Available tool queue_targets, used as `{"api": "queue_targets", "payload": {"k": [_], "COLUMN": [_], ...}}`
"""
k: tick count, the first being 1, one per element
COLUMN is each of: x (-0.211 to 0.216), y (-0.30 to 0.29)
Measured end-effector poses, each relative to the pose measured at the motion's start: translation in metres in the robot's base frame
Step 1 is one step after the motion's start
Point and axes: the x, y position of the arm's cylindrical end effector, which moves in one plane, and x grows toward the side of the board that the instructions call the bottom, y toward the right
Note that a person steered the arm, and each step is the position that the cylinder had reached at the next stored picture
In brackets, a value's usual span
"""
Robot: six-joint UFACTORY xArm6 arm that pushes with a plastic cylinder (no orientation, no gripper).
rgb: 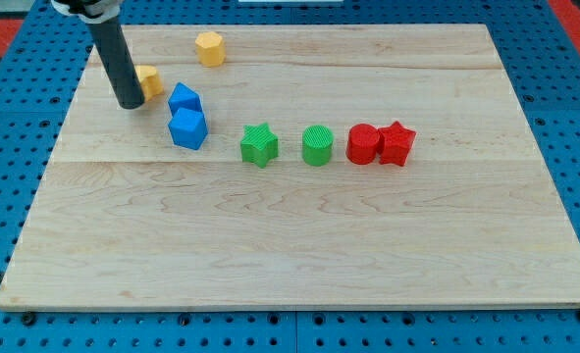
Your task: Make a triangle out of yellow blue and green blocks
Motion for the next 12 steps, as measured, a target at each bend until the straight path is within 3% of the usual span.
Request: {"api": "queue_targets", "payload": {"k": [2, 3, 4, 6, 7, 9, 10, 11, 12], "x": [-0.053, -0.019, -0.038, -0.056, -0.062, 0.033, -0.002, 0.002, 0.085], "y": [0.057, 0.001, -0.064, 0.035, 0.056, 0.049, 0.057, 0.112, 0.140]}}
